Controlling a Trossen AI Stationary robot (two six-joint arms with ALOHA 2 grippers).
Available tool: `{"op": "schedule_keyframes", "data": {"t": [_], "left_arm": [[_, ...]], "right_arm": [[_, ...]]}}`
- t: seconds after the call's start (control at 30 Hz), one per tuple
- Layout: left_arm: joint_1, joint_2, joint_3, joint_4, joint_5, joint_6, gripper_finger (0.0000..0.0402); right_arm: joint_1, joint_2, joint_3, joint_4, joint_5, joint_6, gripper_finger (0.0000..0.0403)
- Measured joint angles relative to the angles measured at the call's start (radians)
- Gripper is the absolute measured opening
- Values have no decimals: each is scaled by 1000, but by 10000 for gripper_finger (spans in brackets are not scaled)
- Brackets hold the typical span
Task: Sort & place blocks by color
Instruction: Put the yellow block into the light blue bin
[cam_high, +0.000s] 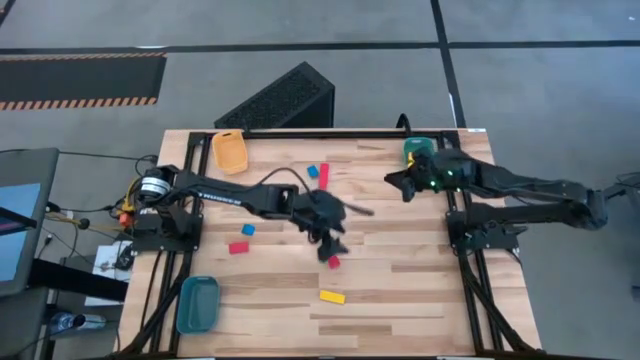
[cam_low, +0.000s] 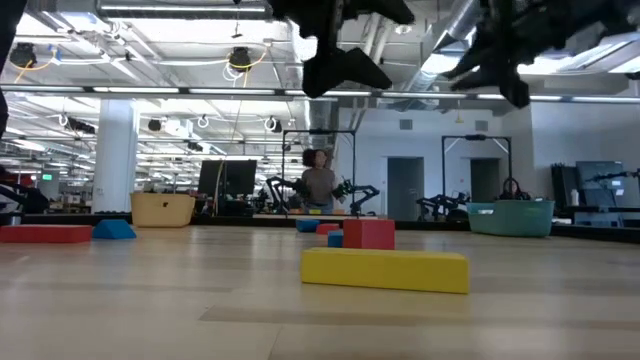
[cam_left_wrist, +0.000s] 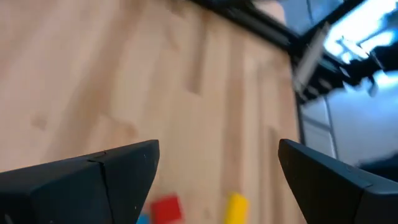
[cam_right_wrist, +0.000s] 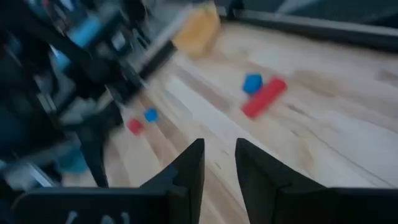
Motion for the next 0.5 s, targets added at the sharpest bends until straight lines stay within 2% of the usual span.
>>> {"op": "schedule_keyframes", "data": {"t": [0.1,0.27,0.5], "left_arm": [[-71,-5,0,-70,-4,-2,316],[-194,-5,-1,-132,-84,30,316],[-264,-2,-1,-113,-193,62,316]], "right_arm": [[118,-13,1,36,130,84,101],[350,2,1,28,267,259,89],[805,125,0,84,773,490,77]]}}
